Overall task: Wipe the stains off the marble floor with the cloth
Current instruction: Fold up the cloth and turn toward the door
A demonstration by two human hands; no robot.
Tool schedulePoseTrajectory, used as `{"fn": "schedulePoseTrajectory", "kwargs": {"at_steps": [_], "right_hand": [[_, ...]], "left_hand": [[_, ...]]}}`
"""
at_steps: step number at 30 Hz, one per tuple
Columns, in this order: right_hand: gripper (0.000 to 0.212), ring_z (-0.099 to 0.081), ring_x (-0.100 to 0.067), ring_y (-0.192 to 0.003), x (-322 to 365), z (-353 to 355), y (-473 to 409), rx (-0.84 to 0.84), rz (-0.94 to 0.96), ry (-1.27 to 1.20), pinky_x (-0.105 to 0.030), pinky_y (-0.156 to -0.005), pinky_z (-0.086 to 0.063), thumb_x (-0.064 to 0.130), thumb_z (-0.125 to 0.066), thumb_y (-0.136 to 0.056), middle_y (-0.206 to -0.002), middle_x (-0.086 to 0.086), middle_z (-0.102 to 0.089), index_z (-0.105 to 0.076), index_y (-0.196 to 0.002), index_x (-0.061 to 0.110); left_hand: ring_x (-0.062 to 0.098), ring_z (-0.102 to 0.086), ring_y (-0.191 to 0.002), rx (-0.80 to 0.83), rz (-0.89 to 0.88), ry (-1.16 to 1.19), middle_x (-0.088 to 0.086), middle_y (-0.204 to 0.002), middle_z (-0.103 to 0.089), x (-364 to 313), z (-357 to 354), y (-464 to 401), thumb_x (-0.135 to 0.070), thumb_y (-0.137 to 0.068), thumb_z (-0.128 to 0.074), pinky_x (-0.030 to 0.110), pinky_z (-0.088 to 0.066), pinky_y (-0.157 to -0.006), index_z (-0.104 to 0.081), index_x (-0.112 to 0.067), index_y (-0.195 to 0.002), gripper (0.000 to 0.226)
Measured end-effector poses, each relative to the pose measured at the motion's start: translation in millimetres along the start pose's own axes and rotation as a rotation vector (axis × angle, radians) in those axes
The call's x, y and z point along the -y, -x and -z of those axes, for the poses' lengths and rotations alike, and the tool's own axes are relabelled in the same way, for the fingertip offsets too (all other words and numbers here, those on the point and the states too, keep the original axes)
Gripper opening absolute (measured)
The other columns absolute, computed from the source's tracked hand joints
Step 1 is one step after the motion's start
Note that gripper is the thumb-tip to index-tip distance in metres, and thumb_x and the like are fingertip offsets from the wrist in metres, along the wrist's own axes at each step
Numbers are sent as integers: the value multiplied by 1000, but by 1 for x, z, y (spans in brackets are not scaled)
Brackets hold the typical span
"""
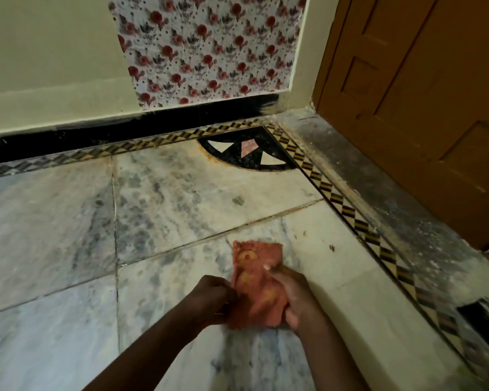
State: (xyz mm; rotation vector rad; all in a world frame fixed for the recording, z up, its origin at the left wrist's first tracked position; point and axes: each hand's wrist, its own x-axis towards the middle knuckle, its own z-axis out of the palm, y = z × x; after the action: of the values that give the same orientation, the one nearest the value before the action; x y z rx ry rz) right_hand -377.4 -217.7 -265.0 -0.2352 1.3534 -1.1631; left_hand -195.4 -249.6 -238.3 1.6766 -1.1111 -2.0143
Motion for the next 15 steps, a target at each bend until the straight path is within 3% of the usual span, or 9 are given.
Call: {"fn": "schedulePoseTrajectory", "kwargs": {"at_steps": [4,8,12,15], "right_hand": [[25,-77,-44,-97,0,8,3,-61,63,74,-55,-91,-62,6,-81,-85,-104,-24,-80,-78,-108,-1],[25,-77,-45,-98,-4,8,1,-153,99,116,-64,-94,-60,5,-89,-77,-101,-21,-81,-80,-100,0],[17,-78,-44,-87,-4,15,4,-249,108,201,-63,-84,-64,4,-92,-73,-85,-17,-81,-81,-85,4],[35,-78,-43,-87,-4,21,7,-298,147,109,-61,-84,-65,-4,-95,-64,-90,-19,-80,-78,-92,8]], "left_hand": [[25,-64,-64,-144,-89,122,18,-74,-66,6,-11,-9,5,-91,-69,29,-51,-61,-68,-1,-81,11],[21,-60,-56,-268,-165,185,13,-64,-58,11,-18,-18,12,-89,-71,25,-52,-52,-58,-6,-67,31],[15,-61,-51,-281,-283,134,14,-69,-62,8,-20,-14,27,-84,-58,21,-50,-49,-58,1,-79,27],[15,-64,-58,-229,-374,55,11,-77,-70,7,-19,-9,30,-82,-51,20,-50,-54,-68,10,-88,27]]}}
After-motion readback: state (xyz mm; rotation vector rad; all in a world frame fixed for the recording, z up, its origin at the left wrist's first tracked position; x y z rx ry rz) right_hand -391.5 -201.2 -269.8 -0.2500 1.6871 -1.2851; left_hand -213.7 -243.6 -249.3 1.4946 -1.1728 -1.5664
